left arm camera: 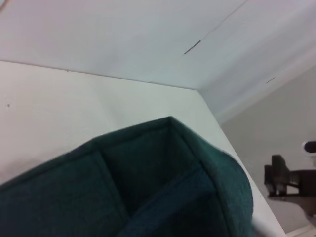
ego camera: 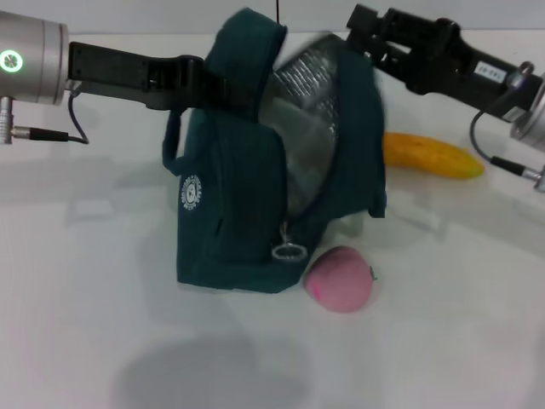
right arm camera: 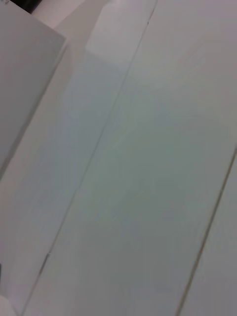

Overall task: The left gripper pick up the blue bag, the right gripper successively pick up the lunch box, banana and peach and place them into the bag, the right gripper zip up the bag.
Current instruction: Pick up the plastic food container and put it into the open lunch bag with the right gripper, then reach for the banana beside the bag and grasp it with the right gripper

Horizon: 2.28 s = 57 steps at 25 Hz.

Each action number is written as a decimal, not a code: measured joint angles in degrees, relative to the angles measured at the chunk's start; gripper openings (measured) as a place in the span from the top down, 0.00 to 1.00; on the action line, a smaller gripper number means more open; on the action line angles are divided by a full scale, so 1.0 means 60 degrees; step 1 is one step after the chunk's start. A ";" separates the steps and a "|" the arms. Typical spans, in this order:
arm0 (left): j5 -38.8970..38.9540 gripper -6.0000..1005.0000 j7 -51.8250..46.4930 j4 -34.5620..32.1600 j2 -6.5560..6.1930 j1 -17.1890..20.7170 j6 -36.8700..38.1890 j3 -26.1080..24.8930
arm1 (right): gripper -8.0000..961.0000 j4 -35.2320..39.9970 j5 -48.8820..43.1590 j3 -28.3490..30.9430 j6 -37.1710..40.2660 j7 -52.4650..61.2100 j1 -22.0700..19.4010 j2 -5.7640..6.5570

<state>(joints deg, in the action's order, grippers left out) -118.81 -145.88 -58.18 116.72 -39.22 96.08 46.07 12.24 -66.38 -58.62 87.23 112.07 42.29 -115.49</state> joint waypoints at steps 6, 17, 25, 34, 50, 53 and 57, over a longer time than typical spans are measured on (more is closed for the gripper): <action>-0.0012 0.96 0.0166 0.0000 -0.0018 0.0111 -0.0090 -0.0014 | 0.56 0.1121 -0.0084 0.0006 -0.0051 -0.0009 -0.0592 0.0306; -0.0002 0.96 0.0381 0.0000 -0.0015 0.0138 -0.0291 -0.0035 | 0.13 0.4037 -0.5482 -0.0004 -0.0845 -0.0610 -0.0475 0.2050; -0.0002 0.96 0.0526 0.0001 0.0001 0.0056 -0.0324 -0.0032 | 0.12 0.5218 -1.0647 -0.0001 -0.1157 -0.0531 0.1279 0.1955; 0.0025 0.96 0.0615 0.0264 0.0000 -0.0157 -0.0353 -0.0031 | 0.15 0.5098 -1.2856 -0.0139 -0.1299 -0.0549 0.2665 0.1461; 0.0263 0.96 0.0627 0.0352 0.0015 -0.0157 -0.0483 -0.0031 | 0.16 0.4165 -1.2753 -0.0768 -0.2921 -0.1285 0.2735 0.0585; 0.0263 0.96 0.0650 0.0353 0.0018 -0.0157 -0.0536 -0.0032 | 0.16 0.3842 -1.2599 -0.0766 -0.3152 -0.1272 0.2793 0.0513; 0.0263 0.96 0.0712 0.0364 0.0043 -0.0157 -0.0588 -0.0032 | 0.16 0.3655 -1.2376 -0.0757 -0.3335 -0.1278 0.2783 0.0440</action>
<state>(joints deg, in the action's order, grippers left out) -117.24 -141.61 -55.99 116.98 -40.16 92.55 45.88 34.17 -140.63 -63.16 67.22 104.41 58.99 -112.85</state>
